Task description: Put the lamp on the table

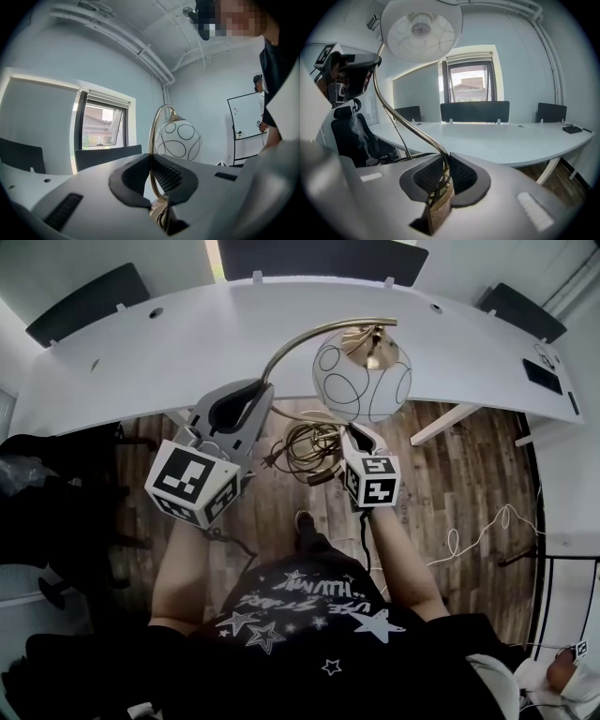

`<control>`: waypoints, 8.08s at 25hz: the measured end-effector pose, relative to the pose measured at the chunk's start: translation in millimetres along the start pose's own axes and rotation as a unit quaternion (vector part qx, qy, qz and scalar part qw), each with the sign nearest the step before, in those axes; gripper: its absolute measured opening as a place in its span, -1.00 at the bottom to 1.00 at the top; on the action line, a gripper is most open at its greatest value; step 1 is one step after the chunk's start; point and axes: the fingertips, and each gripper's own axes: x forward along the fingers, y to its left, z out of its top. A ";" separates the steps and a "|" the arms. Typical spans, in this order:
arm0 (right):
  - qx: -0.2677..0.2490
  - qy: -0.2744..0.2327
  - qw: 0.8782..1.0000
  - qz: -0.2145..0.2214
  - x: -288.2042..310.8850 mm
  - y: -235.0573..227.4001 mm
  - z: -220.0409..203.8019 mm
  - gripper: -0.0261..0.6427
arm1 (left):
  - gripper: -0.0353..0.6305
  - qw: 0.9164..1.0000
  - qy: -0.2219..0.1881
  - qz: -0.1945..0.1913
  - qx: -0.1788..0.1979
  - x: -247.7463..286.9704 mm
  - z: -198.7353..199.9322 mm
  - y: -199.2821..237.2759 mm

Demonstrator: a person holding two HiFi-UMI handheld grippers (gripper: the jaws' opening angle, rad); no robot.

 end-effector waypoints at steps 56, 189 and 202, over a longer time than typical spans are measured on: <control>-0.005 0.025 0.999 -0.033 225.7 -63.8 97.9 -0.80 | -0.80 0.999 -0.005 -0.046 -0.009 172.7 -14.1 204.8; 0.031 -0.061 0.997 0.022 362.3 -93.0 239.6 -0.68 | -0.40 0.996 0.016 0.070 -0.046 247.9 -85.9 359.8; 0.024 -0.081 0.996 0.013 281.7 -35.8 205.0 -0.92 | -0.45 0.995 0.056 -0.006 -0.085 201.5 -141.3 296.6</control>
